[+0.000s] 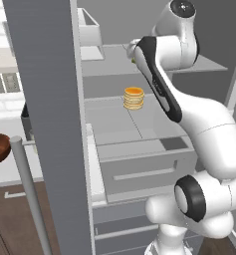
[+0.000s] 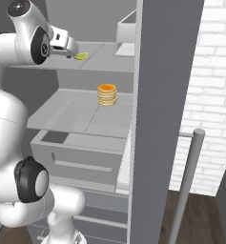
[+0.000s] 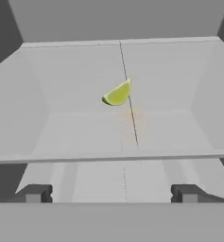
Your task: Grab a lemon wedge from the fridge and one ice cube from the ice bowl, and put them in the glass of lemonade.
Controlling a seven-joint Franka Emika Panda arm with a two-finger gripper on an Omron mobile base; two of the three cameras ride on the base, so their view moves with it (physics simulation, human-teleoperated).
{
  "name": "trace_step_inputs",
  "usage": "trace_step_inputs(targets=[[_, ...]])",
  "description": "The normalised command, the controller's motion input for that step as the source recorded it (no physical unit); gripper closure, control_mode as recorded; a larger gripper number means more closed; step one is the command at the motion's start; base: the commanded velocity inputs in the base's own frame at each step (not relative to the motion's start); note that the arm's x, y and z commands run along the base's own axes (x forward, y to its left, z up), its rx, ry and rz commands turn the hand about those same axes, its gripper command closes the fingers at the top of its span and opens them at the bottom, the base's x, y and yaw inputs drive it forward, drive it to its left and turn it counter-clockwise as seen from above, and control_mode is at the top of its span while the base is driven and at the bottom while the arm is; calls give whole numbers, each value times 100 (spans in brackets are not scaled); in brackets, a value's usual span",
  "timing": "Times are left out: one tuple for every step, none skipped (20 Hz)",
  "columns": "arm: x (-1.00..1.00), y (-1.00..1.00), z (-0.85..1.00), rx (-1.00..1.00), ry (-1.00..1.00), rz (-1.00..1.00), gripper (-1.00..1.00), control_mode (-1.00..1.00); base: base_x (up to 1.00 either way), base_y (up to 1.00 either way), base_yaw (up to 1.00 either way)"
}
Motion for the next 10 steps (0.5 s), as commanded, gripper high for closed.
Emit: trace_step_inputs(targets=[[20, 0, -44, 0, -7, 4, -100, -100, 0, 0, 0], [24, 0, -38, 0, -7, 4, -100, -100, 0, 0, 0], [26, 0, -31, 0, -7, 3, -100, -100, 0, 0, 0], [28, 0, -25, 0, -5, 3, -100, -100, 0, 0, 0], [24, 0, -16, 0, -5, 3, -100, -100, 0, 0, 0], [19, 0, -11, 0, -7, 2, -100, -100, 0, 0, 0], [23, 0, -4, 0, -7, 1, -100, -100, 0, 0, 0], [20, -6, -8, 0, -12, 1, -100, -100, 0, 0, 0], [25, -2, -10, 0, -10, 0, -100, -100, 0, 0, 0], [33, 0, -7, 0, -9, 1, -100, -100, 0, 0, 0]])
